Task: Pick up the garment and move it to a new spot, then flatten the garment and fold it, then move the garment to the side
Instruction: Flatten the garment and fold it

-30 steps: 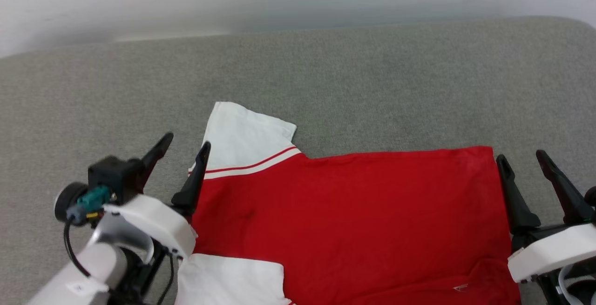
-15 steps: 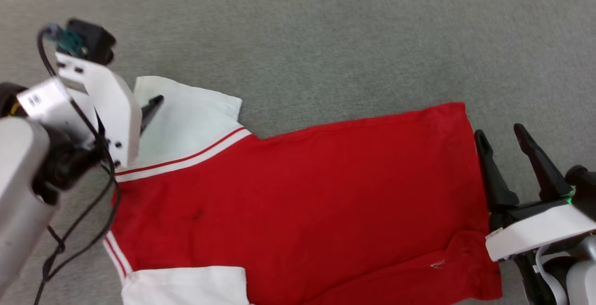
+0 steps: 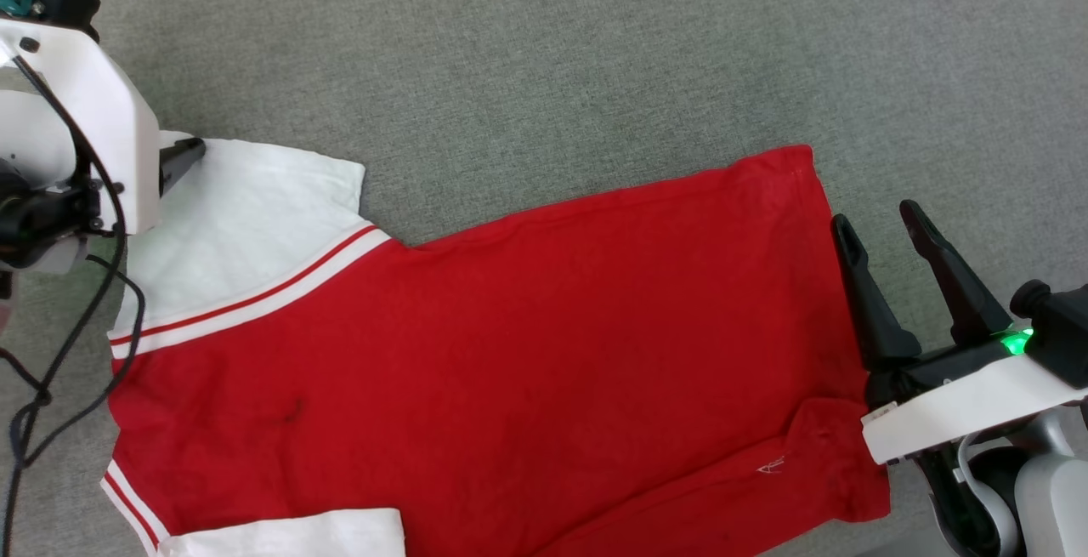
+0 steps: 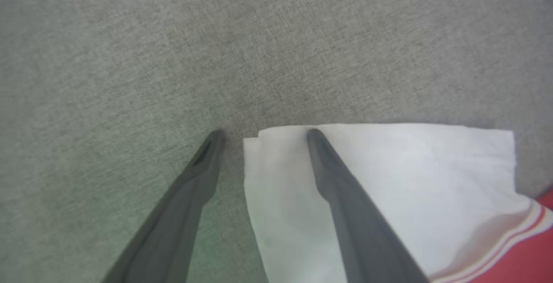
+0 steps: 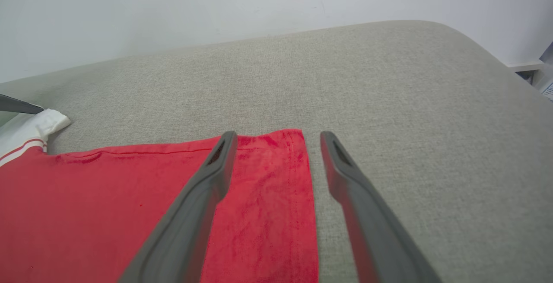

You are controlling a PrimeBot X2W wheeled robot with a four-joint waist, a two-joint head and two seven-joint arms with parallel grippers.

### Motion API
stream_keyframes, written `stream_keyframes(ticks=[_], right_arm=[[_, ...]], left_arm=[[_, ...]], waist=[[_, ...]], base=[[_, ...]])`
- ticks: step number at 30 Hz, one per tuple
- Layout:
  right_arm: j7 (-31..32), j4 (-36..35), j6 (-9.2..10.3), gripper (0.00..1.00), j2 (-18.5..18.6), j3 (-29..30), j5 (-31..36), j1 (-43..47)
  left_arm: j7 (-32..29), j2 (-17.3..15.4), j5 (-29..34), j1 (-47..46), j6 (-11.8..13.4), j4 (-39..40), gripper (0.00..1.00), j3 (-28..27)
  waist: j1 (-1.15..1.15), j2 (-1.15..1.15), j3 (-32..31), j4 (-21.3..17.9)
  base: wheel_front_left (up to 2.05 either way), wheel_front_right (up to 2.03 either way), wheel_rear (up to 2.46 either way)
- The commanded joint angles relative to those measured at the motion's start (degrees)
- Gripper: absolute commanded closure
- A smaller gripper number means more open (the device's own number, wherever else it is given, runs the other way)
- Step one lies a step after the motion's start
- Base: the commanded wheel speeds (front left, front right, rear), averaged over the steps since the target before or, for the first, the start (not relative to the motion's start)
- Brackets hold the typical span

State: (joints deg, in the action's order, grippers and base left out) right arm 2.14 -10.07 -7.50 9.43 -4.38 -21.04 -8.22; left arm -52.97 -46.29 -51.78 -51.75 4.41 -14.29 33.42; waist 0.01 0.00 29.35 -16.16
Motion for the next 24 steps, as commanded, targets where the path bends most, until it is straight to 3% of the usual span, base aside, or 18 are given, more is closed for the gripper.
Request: stream_keyframes(ticks=[1,3,4,5,6,16,21,24], right_arm=[[0.05,0.09,0.02,0.0,0.12,-0.03,0.07,-0.72],[0.06,0.32,0.02,0.0,-0.14,-0.35,0.19,-0.74],[0.08,0.42,0.02,0.0,-0.2,-0.46,0.25,-0.74],[0.06,0.52,0.02,0.0,-0.22,-0.52,0.32,-0.74],[0.07,0.63,0.02,0.0,-0.24,-0.58,0.35,-0.74],[3.92,-0.07,0.02,0.0,2.62,0.86,1.25,-1.53],[13.21,-1.25,0.02,0.0,7.88,1.06,1.1,-2.58],[21.96,-0.71,0.02,0.0,10.96,0.86,-1.91,-3.79]], left_arm=[[-0.82,0.28,-0.44,1.52,-0.18,-1.0,0.0,1.14],[-1.46,0.67,-1.37,2.63,0.06,-1.71,0.0,1.2],[-2.36,0.99,-2.17,3.46,-0.06,-2.0,0.16,1.45],[-3.12,1.2,-2.81,4.19,-0.24,-2.12,0.71,1.69],[-3.41,1.42,-3.2,4.64,-0.28,-1.93,1.0,1.79],[8.42,3.49,-0.82,2.7,-1.28,0.12,1.0,-1.11],[12.04,4.14,0.6,3.42,-2.51,3.68,1.0,-0.56],[12.97,3.91,1.52,4.01,-3.04,7.19,1.0,0.24]], waist=[[-0.01,0.0,0.36,-0.27],[-0.01,0.0,0.64,-0.38],[-0.01,0.0,0.7,-0.39],[-0.01,0.0,0.71,-0.38],[-0.01,0.0,0.68,-0.36],[-0.01,0.0,-3.17,2.03],[-0.01,0.0,-5.59,5.2],[-0.01,0.0,-6.42,7.28]], base=[[0.0,0.0,0.0],[0.0,0.0,0.0],[0.0,0.0,0.0],[0.0,0.0,0.0],[0.0,0.0,0.0],[0.0,0.0,0.0],[0.0,0.0,0.0],[0.0,0.0,0.0]])
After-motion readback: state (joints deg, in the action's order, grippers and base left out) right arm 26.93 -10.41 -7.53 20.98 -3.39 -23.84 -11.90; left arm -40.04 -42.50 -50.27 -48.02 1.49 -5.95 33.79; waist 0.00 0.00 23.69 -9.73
